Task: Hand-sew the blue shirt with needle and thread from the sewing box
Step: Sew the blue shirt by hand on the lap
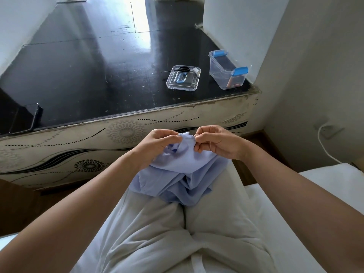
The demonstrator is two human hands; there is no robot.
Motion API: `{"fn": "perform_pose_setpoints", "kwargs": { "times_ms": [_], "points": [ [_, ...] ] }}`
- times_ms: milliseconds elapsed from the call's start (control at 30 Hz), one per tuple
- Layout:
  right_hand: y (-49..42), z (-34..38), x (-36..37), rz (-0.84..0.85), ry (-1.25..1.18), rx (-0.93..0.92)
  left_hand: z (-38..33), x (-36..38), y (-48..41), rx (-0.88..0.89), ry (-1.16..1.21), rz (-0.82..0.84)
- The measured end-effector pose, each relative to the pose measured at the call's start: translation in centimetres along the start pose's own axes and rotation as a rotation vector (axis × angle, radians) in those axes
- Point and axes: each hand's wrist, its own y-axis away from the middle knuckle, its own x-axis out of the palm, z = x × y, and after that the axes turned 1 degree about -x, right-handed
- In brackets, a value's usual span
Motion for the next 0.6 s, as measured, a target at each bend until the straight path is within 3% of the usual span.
{"fn": "perform_pose_setpoints", "kwargs": {
  "times_ms": [233, 600],
  "points": [
    [0.2, -0.3, -0.7, 0.071, -0.117, -0.029, -0.4, 0.0, -0.1, 0.002, 0.118, 0.142],
    [0.1, -0.9, -1.0, 0.107, -0.138, -0.032, -0.4, 0.1, -0.1, -0.031, 0.171, 0.206]
  ]
}}
